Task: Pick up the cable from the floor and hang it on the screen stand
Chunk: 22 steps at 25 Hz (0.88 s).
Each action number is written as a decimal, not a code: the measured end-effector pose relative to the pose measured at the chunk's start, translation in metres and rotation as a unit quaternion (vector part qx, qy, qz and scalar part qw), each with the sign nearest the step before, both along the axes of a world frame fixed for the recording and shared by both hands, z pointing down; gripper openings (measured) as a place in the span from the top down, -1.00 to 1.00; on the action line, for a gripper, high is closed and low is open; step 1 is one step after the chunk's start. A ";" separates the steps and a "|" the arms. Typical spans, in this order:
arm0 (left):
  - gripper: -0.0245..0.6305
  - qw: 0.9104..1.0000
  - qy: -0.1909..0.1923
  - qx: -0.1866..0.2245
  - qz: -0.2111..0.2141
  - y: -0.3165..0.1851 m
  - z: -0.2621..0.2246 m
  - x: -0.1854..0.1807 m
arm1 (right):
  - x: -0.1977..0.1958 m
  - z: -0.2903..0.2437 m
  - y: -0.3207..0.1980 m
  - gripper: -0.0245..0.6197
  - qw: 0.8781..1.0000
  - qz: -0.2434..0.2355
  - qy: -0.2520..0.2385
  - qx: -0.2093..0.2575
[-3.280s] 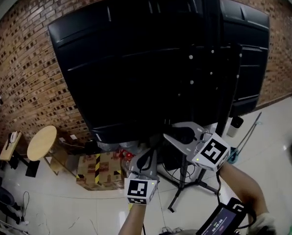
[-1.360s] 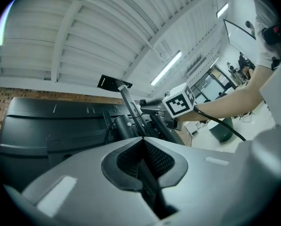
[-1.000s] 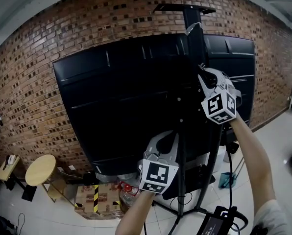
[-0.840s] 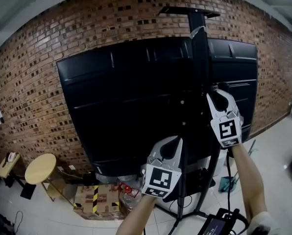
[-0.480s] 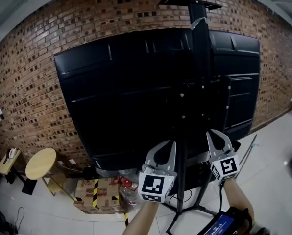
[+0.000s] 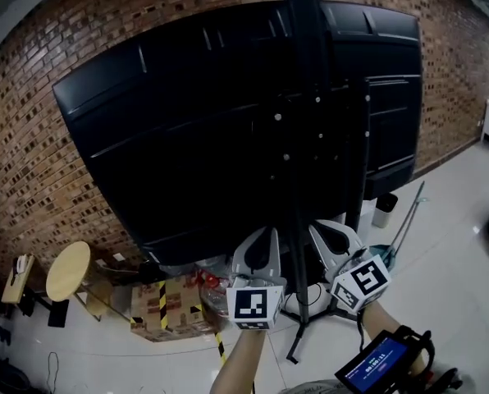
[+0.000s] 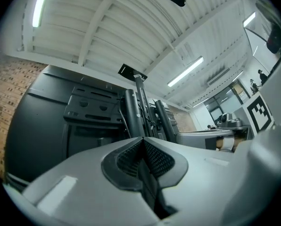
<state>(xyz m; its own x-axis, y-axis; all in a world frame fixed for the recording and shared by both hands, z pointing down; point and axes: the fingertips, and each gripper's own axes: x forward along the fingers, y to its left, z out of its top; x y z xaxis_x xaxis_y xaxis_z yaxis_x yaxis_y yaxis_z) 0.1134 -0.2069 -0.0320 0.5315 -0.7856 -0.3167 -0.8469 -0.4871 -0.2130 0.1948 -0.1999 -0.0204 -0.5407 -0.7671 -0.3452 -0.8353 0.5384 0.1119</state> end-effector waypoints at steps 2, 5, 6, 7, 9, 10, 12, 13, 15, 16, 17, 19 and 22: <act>0.86 1.000 0.003 -0.016 -0.001 0.004 0.011 -0.003 | -0.004 0.008 0.002 0.92 1.000 0.005 0.009 -0.018; 0.86 0.999 0.011 -0.044 -0.007 0.014 0.035 -0.006 | -0.014 0.021 0.009 0.92 0.999 0.002 0.020 -0.034; 0.86 0.999 0.015 -0.050 -0.006 0.016 0.044 -0.007 | -0.018 0.026 0.011 0.92 0.999 -0.002 0.021 -0.038; 0.86 0.998 0.018 -0.058 -0.004 0.018 0.051 -0.007 | -0.021 0.031 0.013 0.92 0.999 -0.005 0.022 -0.043; 0.86 0.997 0.017 -0.074 0.002 0.022 0.065 -0.005 | -0.026 0.042 0.016 0.92 0.998 -0.009 0.021 -0.053; 0.86 0.997 0.015 -0.079 0.002 0.025 0.071 -0.005 | -0.030 0.048 0.018 0.92 0.998 -0.012 0.020 -0.058; 0.86 0.997 0.012 -0.082 -0.003 0.031 0.080 -0.006 | -0.037 0.059 0.023 0.92 0.998 -0.012 0.025 -0.065; 0.86 0.996 0.013 -0.084 -0.006 0.033 0.085 -0.008 | -0.039 0.065 0.025 0.92 0.997 -0.008 0.032 -0.067; 0.86 0.996 0.013 -0.088 -0.013 0.035 0.093 -0.010 | -0.039 0.080 0.026 0.92 0.996 0.005 0.053 -0.071; 0.86 0.996 0.012 -0.088 -0.017 0.036 0.097 -0.012 | -0.038 0.087 0.027 0.92 0.995 0.011 0.060 -0.074; 0.86 0.996 0.011 -0.088 -0.022 0.037 0.099 -0.014 | -0.038 0.094 0.028 0.92 0.995 0.012 0.063 -0.079; 0.86 0.995 0.012 -0.094 -0.027 0.040 0.104 -0.021 | -0.039 0.104 0.031 0.92 0.994 0.009 0.065 -0.088; 0.86 0.994 0.013 -0.108 -0.031 0.047 0.115 -0.031 | -0.045 0.118 0.036 0.92 0.992 0.003 0.074 -0.100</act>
<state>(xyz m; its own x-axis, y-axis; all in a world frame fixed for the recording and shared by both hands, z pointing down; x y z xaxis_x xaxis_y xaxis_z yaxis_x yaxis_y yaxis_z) 0.0824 -0.1598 0.0826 0.4742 -0.8677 -0.1490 -0.8804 -0.4662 -0.0869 0.1494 -0.1640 0.0974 -0.5700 -0.8152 -0.1031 -0.8205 0.5579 0.1247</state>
